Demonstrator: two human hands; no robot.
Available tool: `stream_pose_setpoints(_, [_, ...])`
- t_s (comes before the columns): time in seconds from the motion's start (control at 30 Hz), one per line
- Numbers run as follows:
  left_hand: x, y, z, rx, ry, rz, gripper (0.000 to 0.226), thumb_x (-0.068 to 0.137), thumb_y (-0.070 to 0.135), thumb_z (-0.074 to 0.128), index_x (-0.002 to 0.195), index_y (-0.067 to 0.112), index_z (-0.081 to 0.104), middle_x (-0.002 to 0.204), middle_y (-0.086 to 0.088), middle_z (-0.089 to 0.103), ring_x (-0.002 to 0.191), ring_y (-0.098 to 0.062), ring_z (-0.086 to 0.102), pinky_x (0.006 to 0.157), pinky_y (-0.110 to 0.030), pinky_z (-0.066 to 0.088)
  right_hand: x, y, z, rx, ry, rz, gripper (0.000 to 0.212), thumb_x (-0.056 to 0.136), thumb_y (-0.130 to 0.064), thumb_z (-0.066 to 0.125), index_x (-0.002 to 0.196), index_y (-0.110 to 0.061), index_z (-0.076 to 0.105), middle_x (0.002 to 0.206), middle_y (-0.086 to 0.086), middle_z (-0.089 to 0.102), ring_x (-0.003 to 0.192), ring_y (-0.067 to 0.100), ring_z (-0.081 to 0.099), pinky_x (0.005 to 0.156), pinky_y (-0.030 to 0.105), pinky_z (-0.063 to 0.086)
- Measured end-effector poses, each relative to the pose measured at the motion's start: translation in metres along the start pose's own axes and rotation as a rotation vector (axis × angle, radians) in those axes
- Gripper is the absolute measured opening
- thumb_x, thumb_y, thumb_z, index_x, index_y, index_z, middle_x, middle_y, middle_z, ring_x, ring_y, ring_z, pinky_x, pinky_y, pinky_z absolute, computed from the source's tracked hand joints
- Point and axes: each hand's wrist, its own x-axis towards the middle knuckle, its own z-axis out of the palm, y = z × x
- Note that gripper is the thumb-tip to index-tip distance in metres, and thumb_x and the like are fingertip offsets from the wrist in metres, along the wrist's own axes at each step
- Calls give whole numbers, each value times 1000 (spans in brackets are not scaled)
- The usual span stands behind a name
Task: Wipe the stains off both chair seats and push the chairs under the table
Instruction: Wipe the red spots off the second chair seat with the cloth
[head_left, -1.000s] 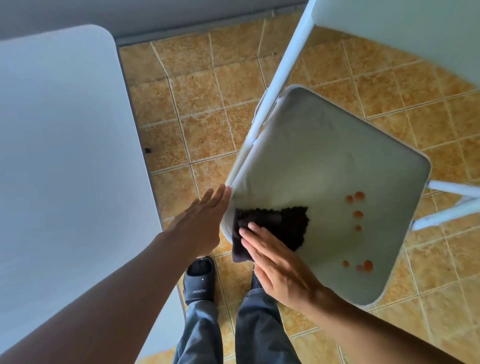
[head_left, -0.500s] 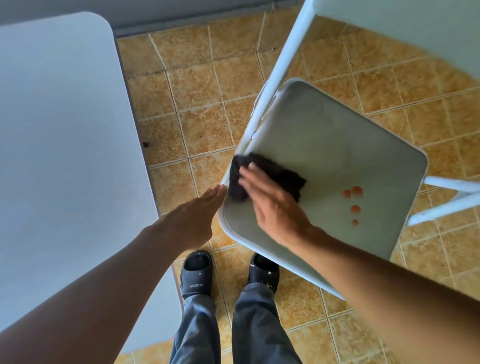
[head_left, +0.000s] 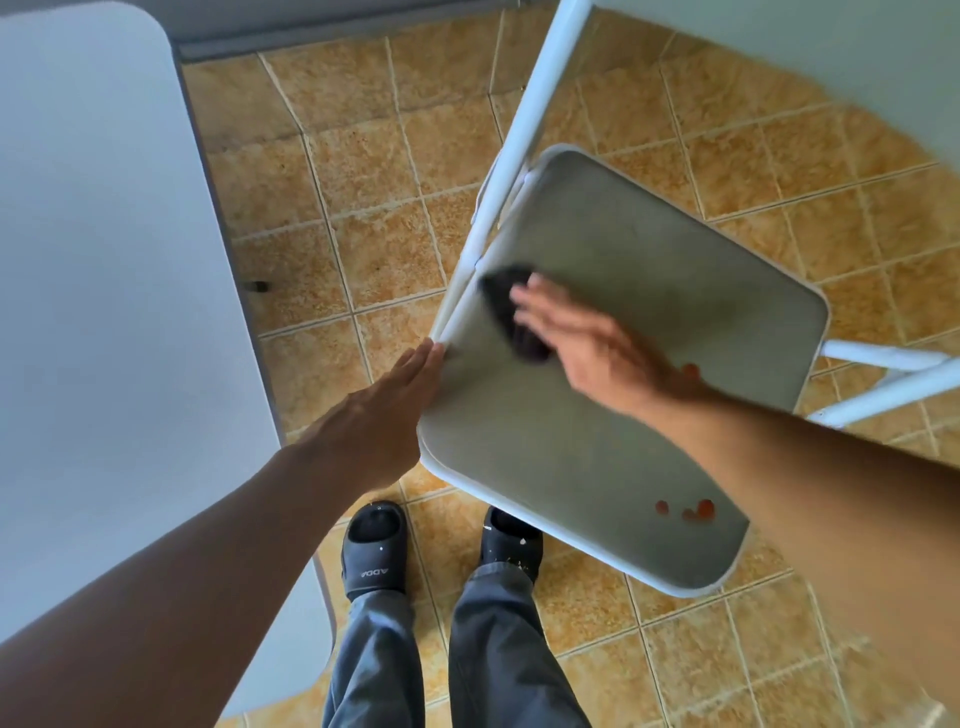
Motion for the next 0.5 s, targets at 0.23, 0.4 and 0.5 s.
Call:
stream_pose_setpoints(0.23, [21, 12, 4, -10, 92, 21, 88, 85, -6, 38, 152, 32, -6, 155, 20, -16, 134, 8, -14, 110, -21, 13, 18, -44, 21, 88, 265, 411, 50, 87, 13, 46, 134, 3, 55, 149, 13, 48, 143, 27, 38, 119, 36, 30])
stream_pose_setpoints(0.4, [44, 20, -5, 41, 139, 86, 89, 83, -8, 38, 152, 28, -4, 154, 18, -17, 136, 5, -15, 111, -20, 19, -78, -124, 50, 153, 77, 300, 63, 82, 18, 51, 141, -4, 50, 156, 4, 39, 149, 19, 24, 118, 42, 30])
stream_pose_setpoints(0.5, [54, 24, -9, 60, 158, 134, 87, 84, -7, 38, 152, 30, -1, 150, 24, -21, 138, 5, -13, 109, -20, 27, -112, -113, 40, 90, -40, 142, 51, 95, 9, 31, 140, -5, 52, 155, 5, 40, 149, 22, 26, 117, 43, 32])
